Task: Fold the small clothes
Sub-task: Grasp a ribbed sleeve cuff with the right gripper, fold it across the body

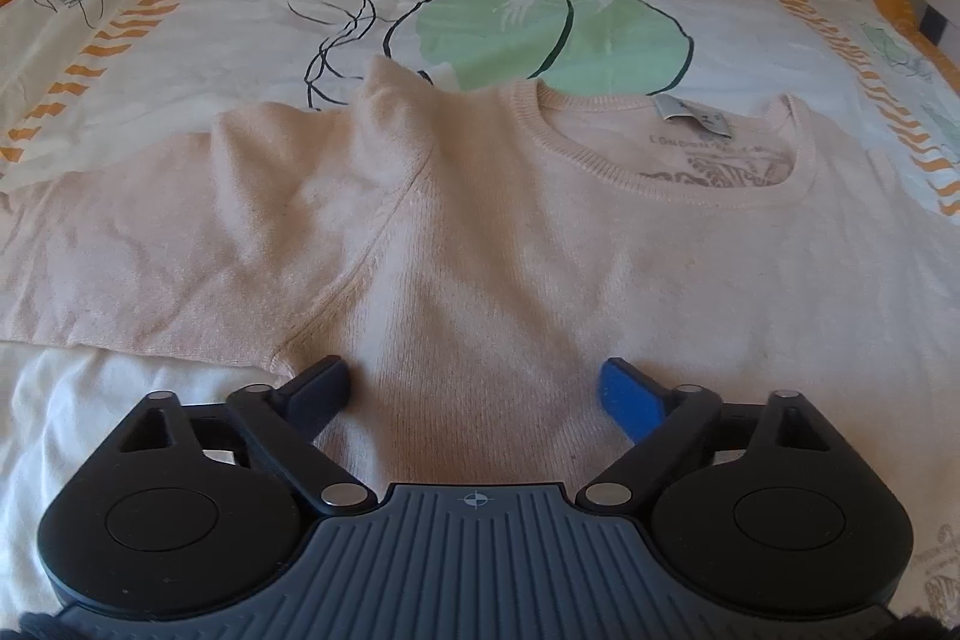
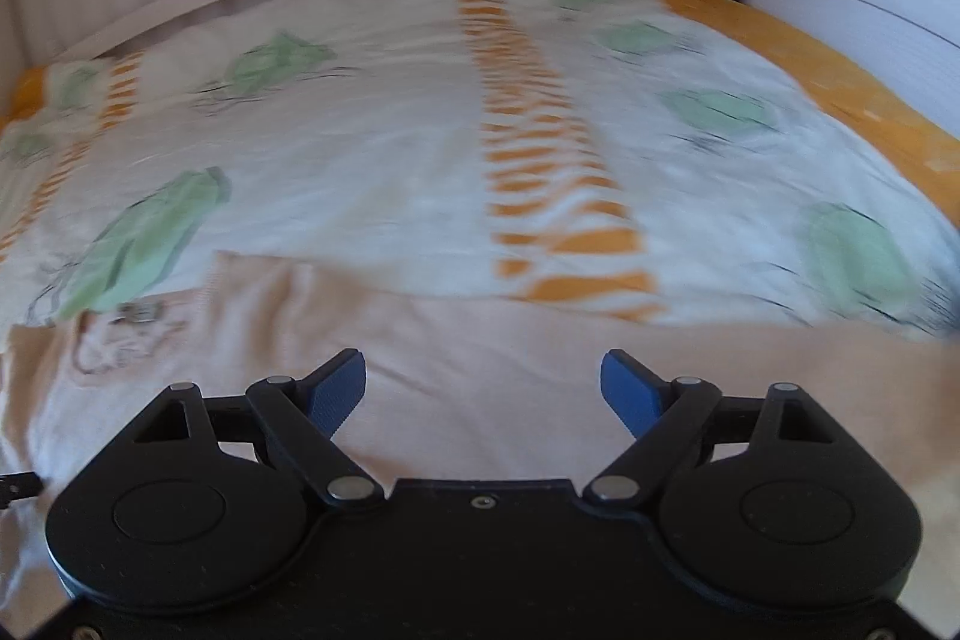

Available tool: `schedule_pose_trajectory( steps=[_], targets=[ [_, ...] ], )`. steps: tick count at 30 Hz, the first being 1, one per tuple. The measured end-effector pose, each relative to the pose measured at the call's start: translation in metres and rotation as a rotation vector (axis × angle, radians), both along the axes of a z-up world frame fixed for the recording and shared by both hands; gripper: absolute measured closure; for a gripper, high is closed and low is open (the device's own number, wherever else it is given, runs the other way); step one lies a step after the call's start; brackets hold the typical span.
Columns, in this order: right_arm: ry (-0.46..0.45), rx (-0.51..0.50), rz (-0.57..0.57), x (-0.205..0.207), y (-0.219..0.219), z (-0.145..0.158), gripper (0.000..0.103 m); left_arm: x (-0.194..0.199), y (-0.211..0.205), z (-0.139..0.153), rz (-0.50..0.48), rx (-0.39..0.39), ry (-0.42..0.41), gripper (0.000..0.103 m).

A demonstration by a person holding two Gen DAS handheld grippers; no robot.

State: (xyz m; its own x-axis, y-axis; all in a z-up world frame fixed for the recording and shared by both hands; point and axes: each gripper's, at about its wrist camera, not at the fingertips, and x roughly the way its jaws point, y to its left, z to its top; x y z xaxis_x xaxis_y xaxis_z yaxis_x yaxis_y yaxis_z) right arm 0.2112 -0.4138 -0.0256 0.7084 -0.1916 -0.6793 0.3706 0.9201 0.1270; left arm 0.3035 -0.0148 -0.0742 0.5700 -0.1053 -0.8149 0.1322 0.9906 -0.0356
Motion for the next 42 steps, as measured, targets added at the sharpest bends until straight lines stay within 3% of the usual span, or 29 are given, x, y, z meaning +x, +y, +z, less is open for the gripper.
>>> schedule_pose_trajectory(
  steps=[5,10,17,18,20,21,22,25,33,37,42],
  targets=[
    [0.047,0.015,-0.211,-0.044,-0.064,0.002,0.016,-0.008,-0.003,0.009,-0.016,-0.033,-0.013,0.015],
    [0.075,0.081,-0.394,-0.072,-0.119,-0.015,0.015,-0.018,-0.016,0.016,-0.079,-0.01,-0.049,0.015],
    [0.01,0.236,-0.523,-0.075,-0.162,-0.047,0.017,-0.024,-0.028,0.019,-0.148,0.025,-0.087,0.015],
    [0.009,0.231,-0.534,-0.072,-0.165,-0.05,0.03,-0.025,-0.027,0.02,-0.152,0.025,-0.091,0.015],
    [0.01,0.206,-0.547,-0.065,-0.167,-0.052,0.08,-0.024,-0.028,0.02,-0.159,0.03,-0.098,0.015],
    [0.004,0.2,-0.548,-0.062,-0.165,-0.05,0.091,-0.024,-0.028,0.021,-0.159,0.031,-0.099,0.015],
    [-0.011,0.191,-0.539,-0.058,-0.161,-0.045,0.091,-0.023,-0.027,0.021,-0.158,0.031,-0.098,0.015],
    [-0.08,0.14,-0.436,-0.043,-0.136,-0.023,0.091,-0.021,-0.025,0.023,-0.148,0.016,-0.096,0.015],
    [-0.207,0.13,0.03,0.019,-0.011,0.029,0.091,-0.019,-0.021,0.027,-0.134,-0.005,-0.102,0.015],
    [-0.201,0.16,0.245,0.043,0.06,0.025,0.091,-0.017,-0.018,0.03,-0.128,-0.02,-0.101,0.015],
    [-0.114,0.163,0.414,0.059,0.124,-0.009,0.091,-0.015,-0.015,0.033,-0.119,-0.032,-0.105,0.015]
  ],
)
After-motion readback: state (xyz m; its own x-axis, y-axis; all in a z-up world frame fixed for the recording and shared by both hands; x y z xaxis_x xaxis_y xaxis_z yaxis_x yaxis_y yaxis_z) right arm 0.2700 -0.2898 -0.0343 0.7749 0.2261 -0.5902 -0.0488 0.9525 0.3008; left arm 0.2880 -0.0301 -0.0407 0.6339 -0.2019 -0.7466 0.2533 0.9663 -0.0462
